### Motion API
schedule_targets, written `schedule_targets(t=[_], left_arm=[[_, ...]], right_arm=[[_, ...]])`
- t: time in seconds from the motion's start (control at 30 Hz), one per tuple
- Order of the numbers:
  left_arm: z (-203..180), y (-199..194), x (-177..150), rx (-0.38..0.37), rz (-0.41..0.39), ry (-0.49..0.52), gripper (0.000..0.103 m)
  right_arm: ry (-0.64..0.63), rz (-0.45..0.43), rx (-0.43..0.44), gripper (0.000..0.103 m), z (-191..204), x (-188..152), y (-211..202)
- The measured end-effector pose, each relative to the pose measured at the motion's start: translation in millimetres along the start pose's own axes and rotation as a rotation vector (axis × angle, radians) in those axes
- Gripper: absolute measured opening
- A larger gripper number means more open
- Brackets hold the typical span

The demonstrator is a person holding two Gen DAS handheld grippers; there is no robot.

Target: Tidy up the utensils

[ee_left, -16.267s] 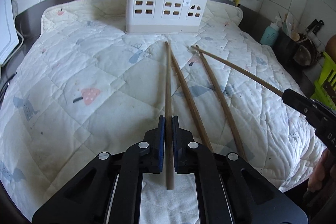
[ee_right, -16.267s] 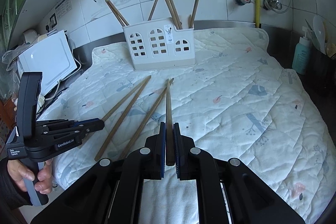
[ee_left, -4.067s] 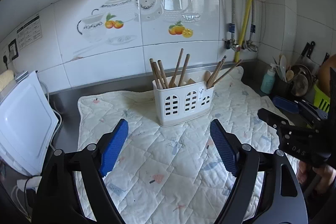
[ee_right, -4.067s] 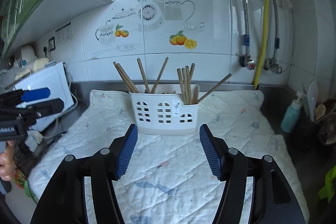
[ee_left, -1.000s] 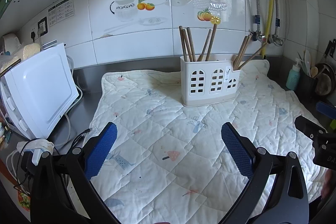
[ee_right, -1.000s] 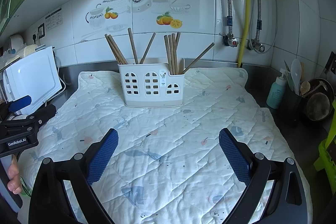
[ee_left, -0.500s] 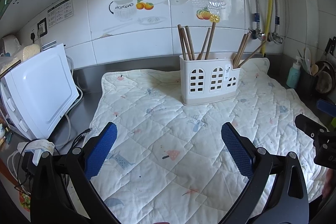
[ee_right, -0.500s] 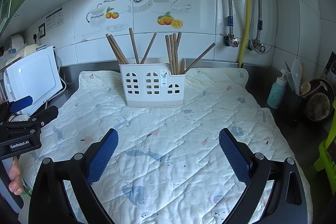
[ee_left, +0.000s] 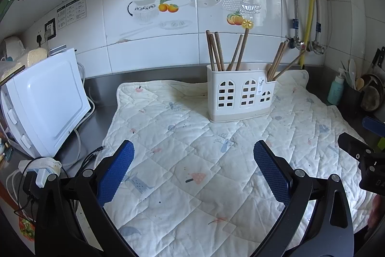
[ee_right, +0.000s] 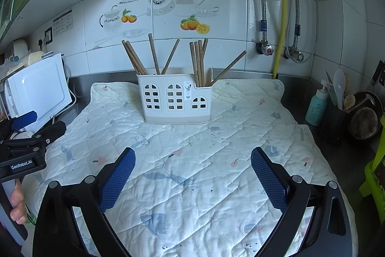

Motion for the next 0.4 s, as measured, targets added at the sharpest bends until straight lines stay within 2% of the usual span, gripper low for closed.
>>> schedule_targets(t=[0.4], left_arm=[[-2.9,-1.3,0.0,0.006,-0.007,0.014,0.098]], right_arm=[[0.001,0.003,0.004,0.093,0.3,-0.1,-0.5]])
Point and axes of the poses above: each gripper's, at about its wrist camera, not at the fingertips, and y roughly the way its jaws point, z to its left, x to its top, the point moved 4 cm from there along y, roughly the way its jaws point, and after that the axes turned 2 degrees about -x, right-handed, at the moved point
